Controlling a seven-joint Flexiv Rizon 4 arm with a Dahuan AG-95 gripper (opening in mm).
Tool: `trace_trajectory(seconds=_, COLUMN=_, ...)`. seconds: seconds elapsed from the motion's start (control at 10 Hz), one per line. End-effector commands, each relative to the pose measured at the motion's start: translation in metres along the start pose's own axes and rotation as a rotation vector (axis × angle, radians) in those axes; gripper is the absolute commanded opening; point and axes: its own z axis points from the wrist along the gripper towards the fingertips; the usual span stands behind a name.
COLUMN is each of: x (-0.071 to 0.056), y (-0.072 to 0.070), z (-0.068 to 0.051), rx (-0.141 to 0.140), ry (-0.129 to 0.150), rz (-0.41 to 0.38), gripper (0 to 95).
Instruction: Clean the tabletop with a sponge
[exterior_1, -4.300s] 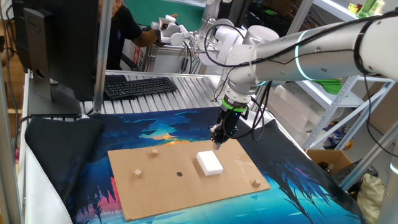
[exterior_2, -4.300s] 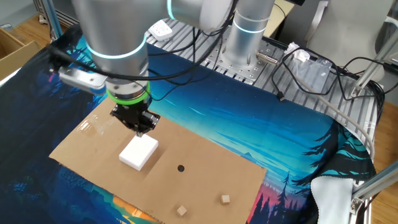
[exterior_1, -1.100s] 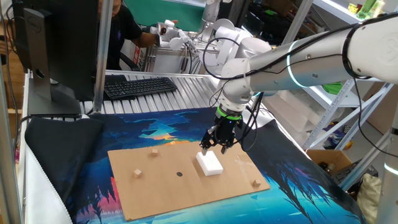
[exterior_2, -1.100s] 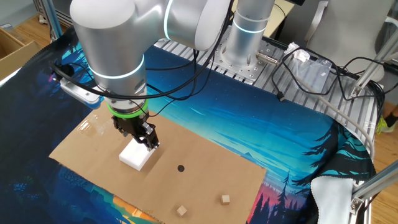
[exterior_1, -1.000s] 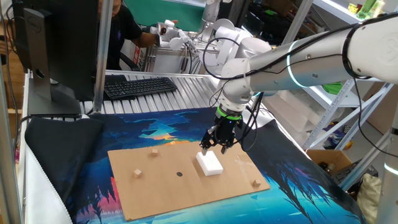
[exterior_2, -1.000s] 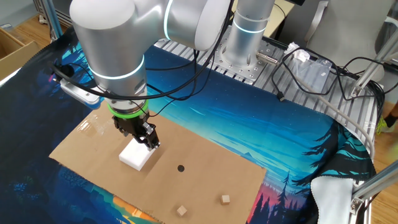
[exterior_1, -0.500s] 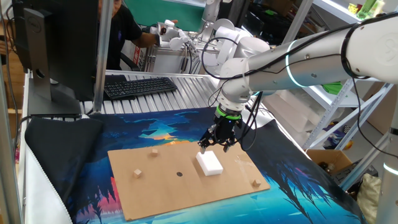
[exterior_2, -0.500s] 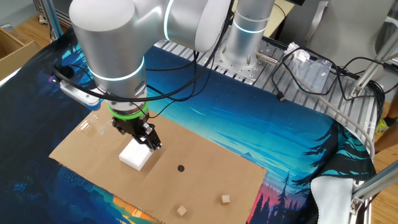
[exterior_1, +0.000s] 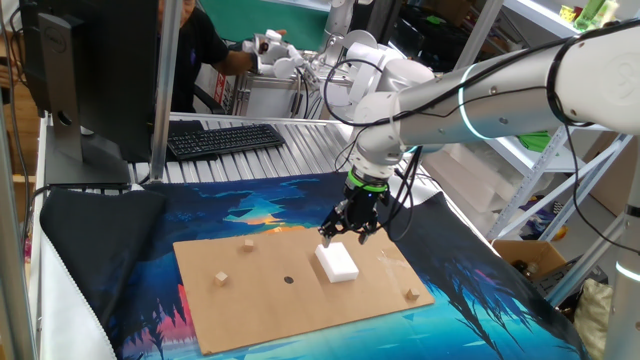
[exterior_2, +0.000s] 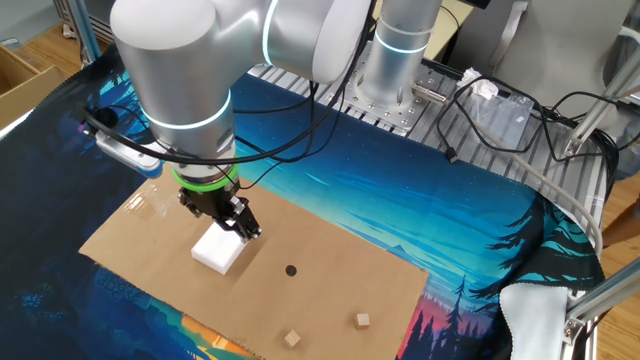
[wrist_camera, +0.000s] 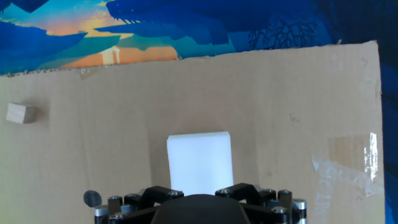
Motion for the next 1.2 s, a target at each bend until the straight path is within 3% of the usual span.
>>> trace_trajectory(seconds=0.1, x=0.0002, y=0.0, z=-0.0003, rx=-0.005, ry=-0.003, rz=-0.01, gripper=76.0)
trace_trajectory(seconds=0.5, x=0.0002, y=0.0, z=-0.0003, rx=0.0, ry=0.003, rz=-0.032, gripper=76.0)
trace_trajectory(seconds=0.7, x=0.0002, y=0.0, z=-0.0003, rx=0.022, ry=0.009, rz=-0.042, gripper=76.0)
trace_trajectory(seconds=1.2, x=0.0002, y=0.0, z=-0.0003, rx=0.033, ry=0.013, rz=-0.052, gripper=76.0)
